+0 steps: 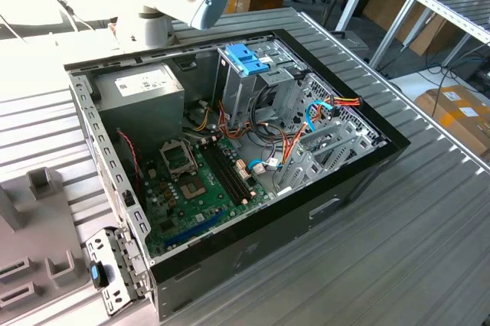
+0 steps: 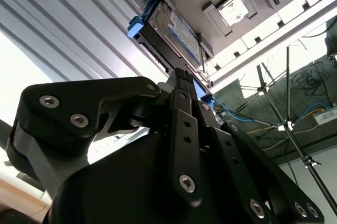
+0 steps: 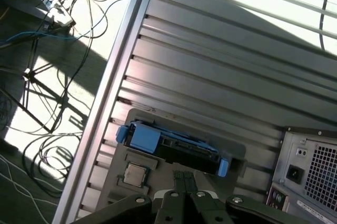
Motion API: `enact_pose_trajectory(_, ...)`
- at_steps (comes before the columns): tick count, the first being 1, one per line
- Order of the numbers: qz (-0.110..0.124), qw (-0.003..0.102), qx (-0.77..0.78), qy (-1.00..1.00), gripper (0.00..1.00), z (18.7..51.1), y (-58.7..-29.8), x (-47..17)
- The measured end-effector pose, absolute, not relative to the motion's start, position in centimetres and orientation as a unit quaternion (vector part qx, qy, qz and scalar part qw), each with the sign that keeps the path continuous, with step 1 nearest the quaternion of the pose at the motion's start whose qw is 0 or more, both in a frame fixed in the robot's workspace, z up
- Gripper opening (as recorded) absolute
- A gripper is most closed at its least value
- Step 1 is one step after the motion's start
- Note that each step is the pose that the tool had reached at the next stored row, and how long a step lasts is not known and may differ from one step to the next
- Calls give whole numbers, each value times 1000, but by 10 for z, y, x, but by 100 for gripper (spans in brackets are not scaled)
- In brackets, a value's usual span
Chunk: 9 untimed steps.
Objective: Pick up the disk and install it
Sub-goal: 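Pick up the disk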
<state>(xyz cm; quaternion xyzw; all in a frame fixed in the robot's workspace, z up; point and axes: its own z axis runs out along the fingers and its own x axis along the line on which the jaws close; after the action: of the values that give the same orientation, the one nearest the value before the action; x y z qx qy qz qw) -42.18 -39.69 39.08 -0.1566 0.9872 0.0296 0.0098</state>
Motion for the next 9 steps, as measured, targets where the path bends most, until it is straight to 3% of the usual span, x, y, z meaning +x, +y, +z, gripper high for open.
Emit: enact_pose_trajectory(9, 30, 10, -165, 986, 11, 391, -397, -422)
